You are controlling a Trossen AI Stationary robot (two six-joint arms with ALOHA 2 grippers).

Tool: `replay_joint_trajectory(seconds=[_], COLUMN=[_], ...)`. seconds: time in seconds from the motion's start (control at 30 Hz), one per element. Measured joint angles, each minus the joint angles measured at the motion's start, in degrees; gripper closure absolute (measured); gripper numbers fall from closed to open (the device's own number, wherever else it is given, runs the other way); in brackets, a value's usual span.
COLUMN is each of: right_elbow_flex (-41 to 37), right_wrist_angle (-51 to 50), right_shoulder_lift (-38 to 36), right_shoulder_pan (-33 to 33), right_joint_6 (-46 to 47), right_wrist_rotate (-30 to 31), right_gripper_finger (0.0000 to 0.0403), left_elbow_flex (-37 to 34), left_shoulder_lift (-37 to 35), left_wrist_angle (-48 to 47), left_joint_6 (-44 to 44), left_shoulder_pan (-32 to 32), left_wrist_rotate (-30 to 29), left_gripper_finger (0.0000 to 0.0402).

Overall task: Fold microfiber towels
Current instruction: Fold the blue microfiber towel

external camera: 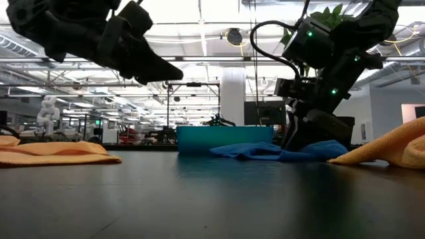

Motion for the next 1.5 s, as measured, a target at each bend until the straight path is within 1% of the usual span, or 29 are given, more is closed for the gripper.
replay_joint_trajectory(seconds=[0.13,0.27,0.33,0.43,0.6,0.73,0.8,0.87,0.97,1.07,1.17,1.23,1.43,1.5], right_elbow_flex=[0.0,0.0,0.0,0.0,0.0,0.0,0.0,0.0,0.0,0.0,0.0,0.0,0.0,0.0], right_wrist_angle=[-0.1,-0.1,0.2,0.7,1.3,1.5,1.5,1.2,1.4,1.3,1.2,1.2,1.2,1.2], right_shoulder_lift=[0.0,-0.2,-0.7,-2.4,-6.6,-10.0,-11.1,-12.0,-12.5,-12.4,-12.4,-12.5,-12.4,-12.4], right_shoulder_pan=[0.0,0.0,0.0,0.0,0.1,0.1,0.1,0.1,0.1,0.1,0.1,0.1,0.1,0.1], right_joint_6=[0.6,0.8,0.8,1.7,2.1,2.7,2.7,2.6,2.5,2.4,2.4,2.4,2.1,2.1], right_wrist_rotate=[0.0,0.0,0.0,0.0,0.0,-0.2,-0.2,-0.2,-0.2,-0.3,-0.3,-0.4,-0.6,-1.0], right_gripper_finger=[0.0346,0.0389,0.0398,0.0396,0.0401,0.0402,0.0402,0.0402,0.0402,0.0402,0.0402,0.0402,0.0403,0.0403], left_elbow_flex=[1.7,3.4,4.8,7.0,11.1,13.8,15.0,16.3,18.4,20.0,21.2,22.1,23.6,23.6], left_shoulder_lift=[2.1,4.9,6.7,9.5,13.5,17.3,19.3,21.1,23.4,25.6,28.2,30.0,33.8,34.1], left_wrist_angle=[-1.6,-2.3,-3.4,-4.9,-7.3,-9.1,-9.2,-9.1,-10.4,-11.5,-11.7,-11.7,-11.5,-11.4], left_joint_6=[0.0,0.2,0.8,1.5,3.3,4.9,6.4,7.8,9.9,10.2,10.7,11.6,13.3,13.2], left_shoulder_pan=[0.0,0.0,0.0,0.2,1.5,2.7,3.3,3.8,4.8,5.9,6.3,6.1,6.1,6.1], left_wrist_rotate=[0.5,0.5,0.5,0.5,0.3,-2.7,-4.2,-7.1,-10.2,-10.4,-9.1,-9.8,-18.4,-20.0], left_gripper_finger=[0.0329,0.0329,0.0327,0.0310,0.0256,0.0217,0.0203,0.0193,0.0186,0.0186,0.0185,0.0185,0.0194,0.0204])
